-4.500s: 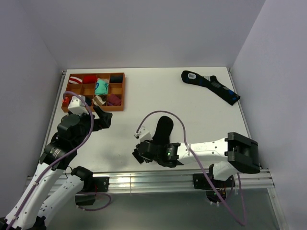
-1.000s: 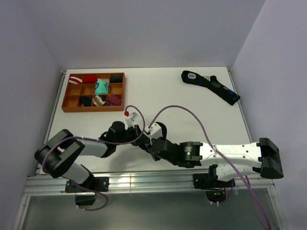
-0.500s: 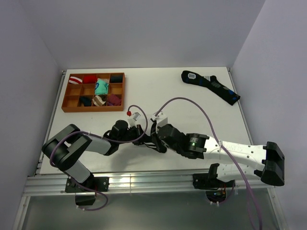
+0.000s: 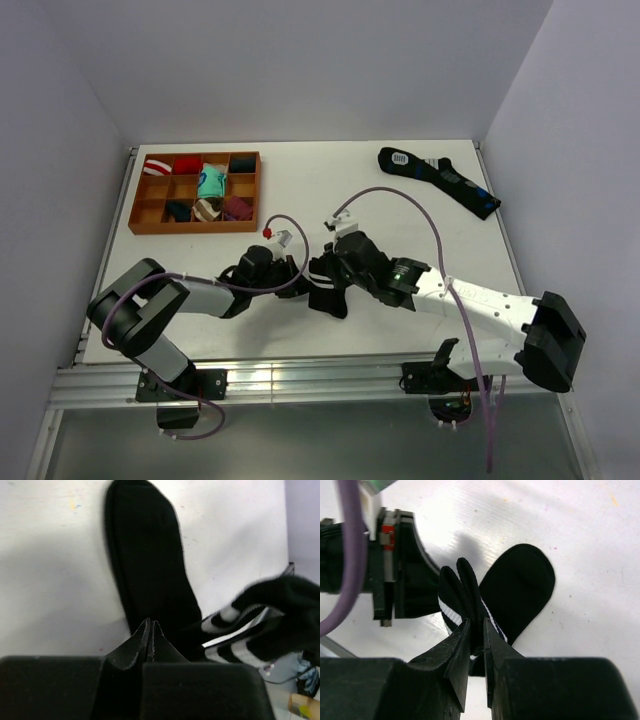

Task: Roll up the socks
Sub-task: Fold the sock at the center of the board.

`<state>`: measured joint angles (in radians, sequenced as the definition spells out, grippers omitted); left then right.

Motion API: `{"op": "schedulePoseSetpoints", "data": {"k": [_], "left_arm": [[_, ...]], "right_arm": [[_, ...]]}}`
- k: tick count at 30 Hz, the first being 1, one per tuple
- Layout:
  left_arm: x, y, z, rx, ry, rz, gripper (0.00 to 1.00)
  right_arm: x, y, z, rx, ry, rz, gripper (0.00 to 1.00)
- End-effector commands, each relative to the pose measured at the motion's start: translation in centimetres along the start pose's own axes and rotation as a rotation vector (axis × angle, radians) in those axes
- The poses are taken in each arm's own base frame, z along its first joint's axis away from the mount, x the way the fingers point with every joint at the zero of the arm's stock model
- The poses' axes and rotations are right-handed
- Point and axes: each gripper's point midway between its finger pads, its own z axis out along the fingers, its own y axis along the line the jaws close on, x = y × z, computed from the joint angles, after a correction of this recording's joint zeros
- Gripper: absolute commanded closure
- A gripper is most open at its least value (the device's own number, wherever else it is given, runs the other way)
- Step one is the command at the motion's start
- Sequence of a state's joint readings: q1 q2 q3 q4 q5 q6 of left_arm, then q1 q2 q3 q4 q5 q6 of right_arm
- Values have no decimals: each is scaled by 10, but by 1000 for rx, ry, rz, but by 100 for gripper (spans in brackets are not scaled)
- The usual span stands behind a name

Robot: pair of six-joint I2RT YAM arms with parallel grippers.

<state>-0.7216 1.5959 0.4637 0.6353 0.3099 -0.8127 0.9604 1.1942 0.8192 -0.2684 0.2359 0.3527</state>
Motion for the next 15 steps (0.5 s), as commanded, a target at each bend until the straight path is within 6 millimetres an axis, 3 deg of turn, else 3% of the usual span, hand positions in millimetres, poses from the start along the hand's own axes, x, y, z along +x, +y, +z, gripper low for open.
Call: {"op": "schedulePoseSetpoints", "data": {"k": [1,15], "left_arm": [[-16,-1,3,-43,-41,23,100],[-27,7,1,-135,-58,25,100]], "right_arm": [[-26,3,9,-18,-56,3,79],[-21,-27,53,67,-13,17,80]]}}
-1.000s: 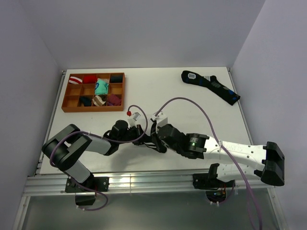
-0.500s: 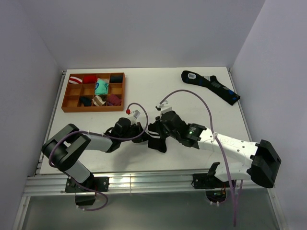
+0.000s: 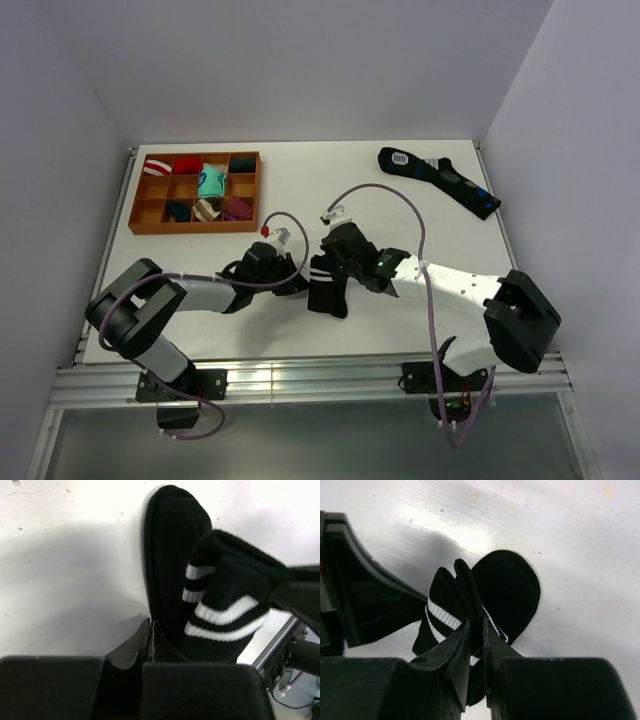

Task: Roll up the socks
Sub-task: Fold the sock at the center of the board.

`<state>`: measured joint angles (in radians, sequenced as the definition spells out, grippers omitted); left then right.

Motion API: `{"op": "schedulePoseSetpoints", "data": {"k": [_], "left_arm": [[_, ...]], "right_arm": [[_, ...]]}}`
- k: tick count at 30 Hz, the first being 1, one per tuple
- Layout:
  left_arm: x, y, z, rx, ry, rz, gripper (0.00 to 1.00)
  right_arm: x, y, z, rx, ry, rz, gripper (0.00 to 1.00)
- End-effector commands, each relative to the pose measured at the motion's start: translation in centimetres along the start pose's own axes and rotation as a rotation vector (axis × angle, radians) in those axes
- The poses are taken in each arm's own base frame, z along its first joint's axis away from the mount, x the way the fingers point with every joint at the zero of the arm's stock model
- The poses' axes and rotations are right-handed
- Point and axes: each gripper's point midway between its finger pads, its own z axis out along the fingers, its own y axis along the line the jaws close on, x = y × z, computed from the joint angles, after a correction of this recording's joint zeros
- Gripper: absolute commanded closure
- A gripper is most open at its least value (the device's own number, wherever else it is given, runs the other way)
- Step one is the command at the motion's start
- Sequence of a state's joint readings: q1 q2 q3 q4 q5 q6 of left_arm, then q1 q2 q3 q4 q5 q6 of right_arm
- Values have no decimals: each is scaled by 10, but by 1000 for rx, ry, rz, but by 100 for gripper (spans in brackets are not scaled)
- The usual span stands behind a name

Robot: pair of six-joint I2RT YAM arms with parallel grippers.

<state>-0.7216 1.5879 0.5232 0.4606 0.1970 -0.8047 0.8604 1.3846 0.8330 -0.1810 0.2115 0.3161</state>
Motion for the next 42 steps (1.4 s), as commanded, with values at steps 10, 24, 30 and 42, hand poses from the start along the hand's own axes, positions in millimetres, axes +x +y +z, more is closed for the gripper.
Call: {"op": "schedulePoseSetpoints", "data": {"k": [10,24,30,42], "left_arm": [[-23,-11,-8,-23,-52,51,100],[-27,-35,-25,35,-67,86,100],[-15,-41,-15,39,-39,106,100],[-20,-41,-5,13,-52,87,100]], "right_arm": [[-36,-11,31,-26,-59,63,78],[-28,-42,55,36,-27,135,63],[-38,-48,46,69,-64,159,37],[-33,-45,23,49,-76,245,54]]}}
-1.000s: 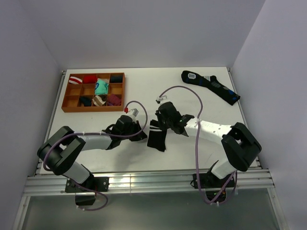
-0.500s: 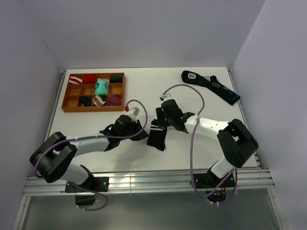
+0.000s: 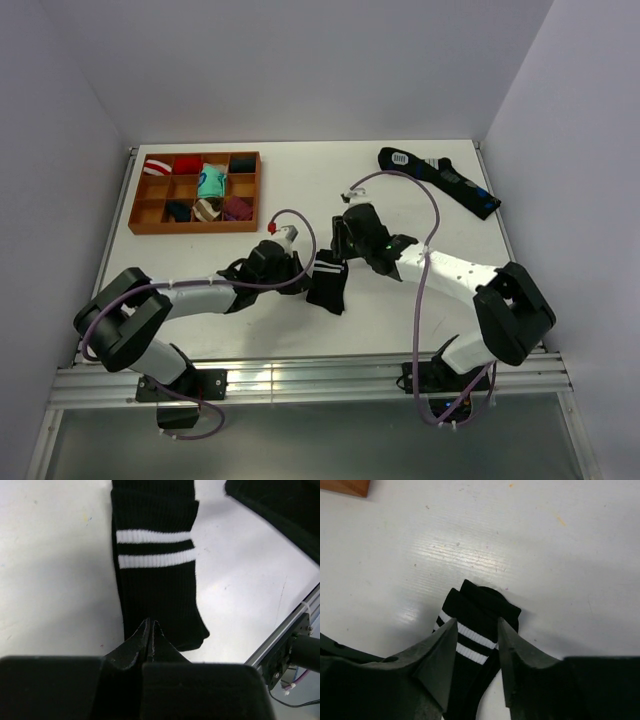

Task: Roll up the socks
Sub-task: Fold the sock at the center of the board.

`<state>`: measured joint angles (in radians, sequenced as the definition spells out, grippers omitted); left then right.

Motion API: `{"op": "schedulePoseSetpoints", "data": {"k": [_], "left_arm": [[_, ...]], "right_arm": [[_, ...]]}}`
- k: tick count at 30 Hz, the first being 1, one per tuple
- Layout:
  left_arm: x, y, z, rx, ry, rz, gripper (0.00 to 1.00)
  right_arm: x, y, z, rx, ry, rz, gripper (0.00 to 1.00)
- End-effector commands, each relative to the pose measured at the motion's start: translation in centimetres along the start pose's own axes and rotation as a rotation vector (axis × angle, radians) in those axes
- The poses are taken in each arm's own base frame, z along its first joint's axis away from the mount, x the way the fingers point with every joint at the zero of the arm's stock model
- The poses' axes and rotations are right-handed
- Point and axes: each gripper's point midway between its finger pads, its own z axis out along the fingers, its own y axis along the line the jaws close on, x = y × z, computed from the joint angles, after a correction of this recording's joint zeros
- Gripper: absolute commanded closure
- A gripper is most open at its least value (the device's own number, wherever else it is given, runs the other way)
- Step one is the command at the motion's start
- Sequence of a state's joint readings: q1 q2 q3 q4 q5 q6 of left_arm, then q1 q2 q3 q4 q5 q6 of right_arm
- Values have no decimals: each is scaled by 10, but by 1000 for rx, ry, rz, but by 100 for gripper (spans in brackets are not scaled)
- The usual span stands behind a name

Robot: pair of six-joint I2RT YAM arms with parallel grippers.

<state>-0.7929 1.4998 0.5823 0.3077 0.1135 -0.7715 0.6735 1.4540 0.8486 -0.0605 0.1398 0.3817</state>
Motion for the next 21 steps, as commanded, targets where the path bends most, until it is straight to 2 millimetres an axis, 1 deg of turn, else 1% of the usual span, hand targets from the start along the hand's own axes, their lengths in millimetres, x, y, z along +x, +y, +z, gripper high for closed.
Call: {"op": "schedulePoseSetpoints", "data": {"k": [1,5,8,14,21], "left_arm": [[-19,-18,5,39,-45,12,100],[-20,-19,6,43,-44,7,100],[-21,-20,6,42,-45,13,100],[-24,-22,5,43,-48,17,100],[-24,-23,7,44,-43,16,100]], "right_arm": [[0,-2,-1,11,0,50,58],[8,-4,8,33,29,50,60],[9,-5,13,40,33,43,60],[13,-9,16,65,50,38,60],[18,-9,19,60,66,37,61]]}}
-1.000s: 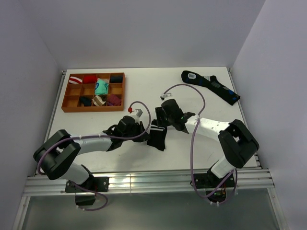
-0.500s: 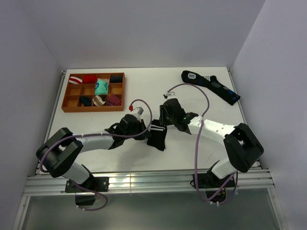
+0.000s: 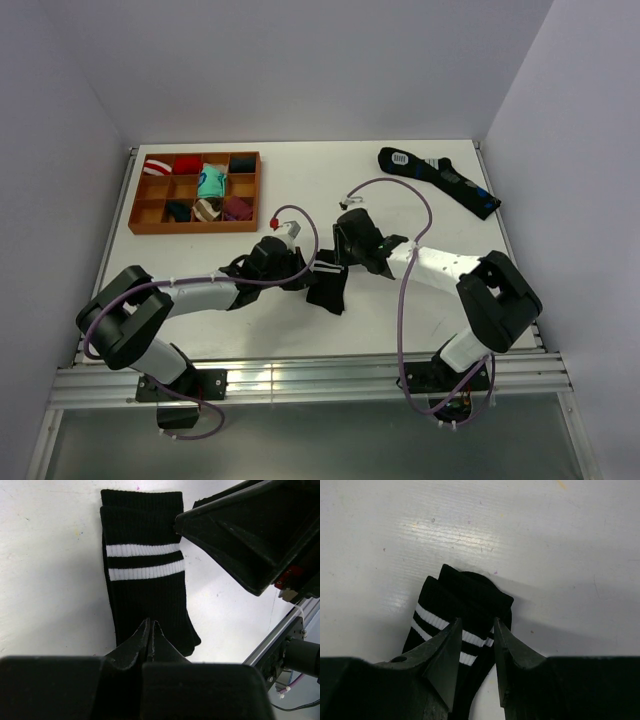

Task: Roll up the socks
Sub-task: Fold the sock at the center of the board.

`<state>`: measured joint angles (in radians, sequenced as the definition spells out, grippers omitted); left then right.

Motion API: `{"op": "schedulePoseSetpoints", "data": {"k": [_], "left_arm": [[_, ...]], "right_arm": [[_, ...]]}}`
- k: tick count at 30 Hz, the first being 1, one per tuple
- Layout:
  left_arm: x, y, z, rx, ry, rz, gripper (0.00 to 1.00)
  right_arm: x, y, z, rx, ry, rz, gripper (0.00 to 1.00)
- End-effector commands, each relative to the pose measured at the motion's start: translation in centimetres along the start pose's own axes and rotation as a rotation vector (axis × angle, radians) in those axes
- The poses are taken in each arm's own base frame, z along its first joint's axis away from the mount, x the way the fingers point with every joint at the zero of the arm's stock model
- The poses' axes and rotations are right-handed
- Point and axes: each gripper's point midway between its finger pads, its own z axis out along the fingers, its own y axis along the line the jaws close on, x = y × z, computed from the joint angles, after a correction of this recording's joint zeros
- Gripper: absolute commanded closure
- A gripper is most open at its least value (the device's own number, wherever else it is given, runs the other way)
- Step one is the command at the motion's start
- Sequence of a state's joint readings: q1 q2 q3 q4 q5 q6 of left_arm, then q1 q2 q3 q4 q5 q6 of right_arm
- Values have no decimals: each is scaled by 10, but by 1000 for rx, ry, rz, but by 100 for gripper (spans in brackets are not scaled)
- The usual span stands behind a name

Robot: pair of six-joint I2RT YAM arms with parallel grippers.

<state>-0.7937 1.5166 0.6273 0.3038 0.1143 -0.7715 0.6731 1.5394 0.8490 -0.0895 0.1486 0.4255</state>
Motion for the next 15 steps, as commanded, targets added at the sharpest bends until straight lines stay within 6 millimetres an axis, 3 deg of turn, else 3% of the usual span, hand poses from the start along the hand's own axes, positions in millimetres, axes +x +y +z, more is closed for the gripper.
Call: {"op": "schedulePoseSetpoints", "data": {"k": [1,15], "left_arm": [[-13,-11,3,24,-29,13,100],[-12,-11,4,21,-25,14,100]], "right_arm": [[-12,3,3,5,-26,16,61],[-9,3,8,12,-1,14,64]]}}
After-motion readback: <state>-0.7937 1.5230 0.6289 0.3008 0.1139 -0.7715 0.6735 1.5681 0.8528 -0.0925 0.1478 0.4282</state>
